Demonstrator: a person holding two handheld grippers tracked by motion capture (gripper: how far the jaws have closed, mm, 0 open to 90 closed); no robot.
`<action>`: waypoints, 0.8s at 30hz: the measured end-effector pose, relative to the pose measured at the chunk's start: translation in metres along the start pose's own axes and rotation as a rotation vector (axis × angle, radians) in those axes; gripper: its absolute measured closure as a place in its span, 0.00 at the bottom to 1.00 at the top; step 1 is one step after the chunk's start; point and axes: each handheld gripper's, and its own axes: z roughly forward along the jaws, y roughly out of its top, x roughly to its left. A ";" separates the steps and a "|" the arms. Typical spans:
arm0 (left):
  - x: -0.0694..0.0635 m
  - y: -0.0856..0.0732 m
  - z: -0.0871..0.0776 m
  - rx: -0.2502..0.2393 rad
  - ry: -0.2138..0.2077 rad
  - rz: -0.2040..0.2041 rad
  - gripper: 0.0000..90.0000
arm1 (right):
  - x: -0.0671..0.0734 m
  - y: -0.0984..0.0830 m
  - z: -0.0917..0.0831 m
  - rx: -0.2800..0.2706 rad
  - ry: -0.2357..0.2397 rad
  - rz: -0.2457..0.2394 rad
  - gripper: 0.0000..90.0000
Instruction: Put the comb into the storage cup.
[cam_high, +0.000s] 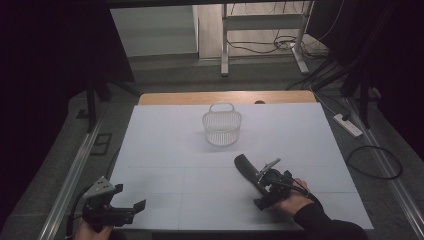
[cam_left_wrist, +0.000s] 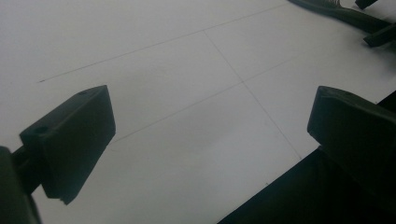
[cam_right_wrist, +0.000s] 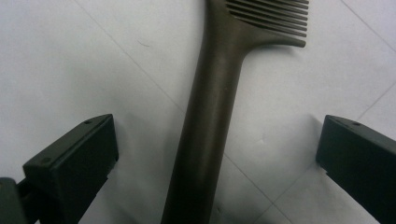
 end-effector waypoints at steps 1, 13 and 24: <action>0.000 0.000 0.000 0.001 0.000 0.000 0.02 | 0.000 0.000 0.000 0.006 -0.002 0.005 0.00; 0.000 0.000 0.000 0.000 -0.001 0.004 0.02 | 0.002 0.005 -0.012 0.022 0.010 0.007 0.41; -0.001 0.000 0.000 0.002 0.004 0.010 0.02 | -0.005 0.005 -0.016 0.024 0.031 -0.008 0.80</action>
